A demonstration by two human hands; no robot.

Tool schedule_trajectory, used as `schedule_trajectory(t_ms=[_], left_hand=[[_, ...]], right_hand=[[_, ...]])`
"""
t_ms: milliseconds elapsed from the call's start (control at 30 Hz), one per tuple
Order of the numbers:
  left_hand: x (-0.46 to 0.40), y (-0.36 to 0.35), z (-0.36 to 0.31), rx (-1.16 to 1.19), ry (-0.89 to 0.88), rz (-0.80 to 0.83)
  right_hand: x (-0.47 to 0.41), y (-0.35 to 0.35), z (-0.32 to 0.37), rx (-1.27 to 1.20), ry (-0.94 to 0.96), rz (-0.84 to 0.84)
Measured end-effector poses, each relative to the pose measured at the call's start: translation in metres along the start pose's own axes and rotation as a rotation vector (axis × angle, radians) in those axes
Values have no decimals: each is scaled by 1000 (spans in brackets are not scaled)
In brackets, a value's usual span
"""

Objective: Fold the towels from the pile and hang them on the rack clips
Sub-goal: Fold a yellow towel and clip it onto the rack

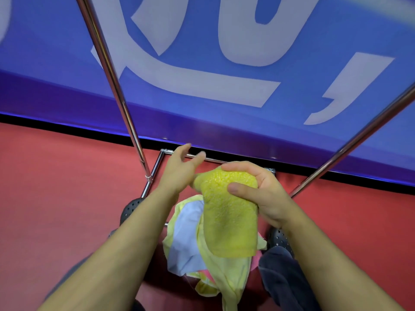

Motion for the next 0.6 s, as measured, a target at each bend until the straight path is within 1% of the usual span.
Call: schedule_trajectory(t_ms=[33, 67, 133, 167, 200, 267, 333, 500, 600], left_hand=[[5, -6, -12, 57, -65, 102], [12, -15, -20, 144, -63, 245], [30, -32, -28, 284, 35, 493], [38, -37, -30, 300, 70, 575], [43, -41, -30, 289, 87, 620], [49, -48, -27, 283, 96, 689], [52, -54, -24, 308, 110, 722], [60, -61, -22, 377, 98, 766], [59, -61, -13, 301, 40, 711]], right_hand=[[0, 2, 0, -39, -9, -10], [-1, 3, 0, -104, -26, -21], [-1, 5, 2, -256, -43, -32], [-1, 7, 3, -318, -40, -39], [-1, 9, 4, -368, -39, -49], [-1, 13, 4, -434, -46, -73], [-2, 16, 3, -454, -52, -91], [-3, 18, 0, -409, -60, -123], [-3, 17, 0, -387, -61, -145]])
Point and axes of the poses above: each hand's wrist, its own x-axis away from the middle knuckle, its own y-axis out of the back of the hand, z = x × y, the point moved 6 cm from there along -x, towards the middle knuckle, and after that the axes turned 3 degrees about x, right-handed, at the moved point
